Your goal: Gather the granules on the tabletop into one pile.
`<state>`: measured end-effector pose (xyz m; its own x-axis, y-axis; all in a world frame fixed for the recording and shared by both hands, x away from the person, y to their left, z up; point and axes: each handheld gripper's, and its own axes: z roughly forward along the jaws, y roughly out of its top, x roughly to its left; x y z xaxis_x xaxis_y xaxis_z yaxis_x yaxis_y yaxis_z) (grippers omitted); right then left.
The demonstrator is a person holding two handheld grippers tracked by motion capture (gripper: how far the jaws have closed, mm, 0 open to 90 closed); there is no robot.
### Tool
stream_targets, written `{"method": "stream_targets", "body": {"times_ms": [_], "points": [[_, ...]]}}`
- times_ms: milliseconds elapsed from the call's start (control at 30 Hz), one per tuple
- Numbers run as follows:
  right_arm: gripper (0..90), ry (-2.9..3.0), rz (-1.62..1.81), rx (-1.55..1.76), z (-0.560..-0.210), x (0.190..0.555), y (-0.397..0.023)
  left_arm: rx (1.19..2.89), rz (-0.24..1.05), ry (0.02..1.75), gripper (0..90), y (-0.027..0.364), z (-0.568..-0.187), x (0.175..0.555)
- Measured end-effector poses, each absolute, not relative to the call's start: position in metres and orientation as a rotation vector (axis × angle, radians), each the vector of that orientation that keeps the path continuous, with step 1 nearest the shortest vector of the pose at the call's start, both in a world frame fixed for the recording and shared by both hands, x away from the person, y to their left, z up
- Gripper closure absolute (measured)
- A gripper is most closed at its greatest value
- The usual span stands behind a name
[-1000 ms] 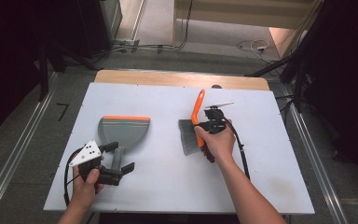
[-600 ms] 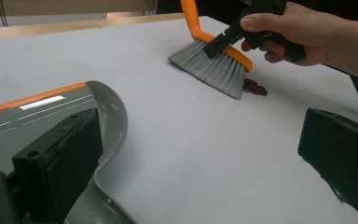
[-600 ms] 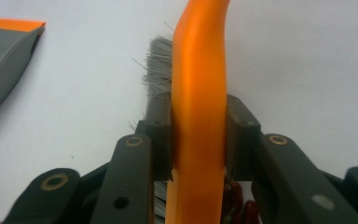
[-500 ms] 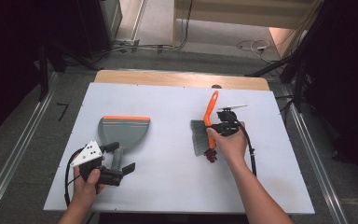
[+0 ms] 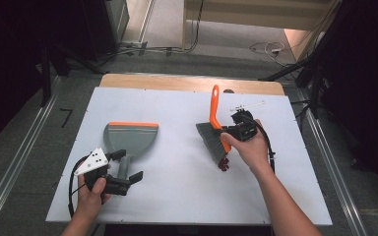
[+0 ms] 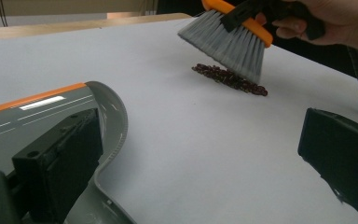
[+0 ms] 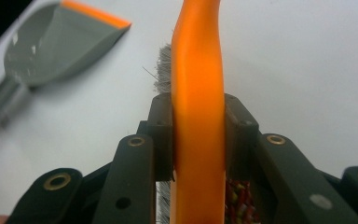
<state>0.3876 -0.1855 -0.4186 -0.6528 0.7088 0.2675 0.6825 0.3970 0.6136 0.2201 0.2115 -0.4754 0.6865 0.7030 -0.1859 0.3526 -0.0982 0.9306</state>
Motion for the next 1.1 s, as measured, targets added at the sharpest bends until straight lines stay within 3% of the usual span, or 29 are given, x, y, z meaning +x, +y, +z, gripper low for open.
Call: {"method": "stream_targets", "body": {"times_ms": [167,467,867,1100], "points": [[67.7,2.697,1.016,1.041,-0.405,0.369,-0.192,1.702,0.365,0.859,0.5,0.212,-0.475,0.22],[67.8,2.782,0.817,0.595,-0.411,0.338,-0.213,1.707,0.361,0.859,0.5,0.208,-0.475,0.221],[68.0,2.91,0.693,0.506,-0.434,0.314,-0.204,1.707,0.363,0.857,0.5,0.207,-0.475,0.221],[67.6,2.879,0.718,0.392,-0.44,0.32,-0.194,1.707,0.364,0.857,0.5,0.208,-0.475,0.22]]}}
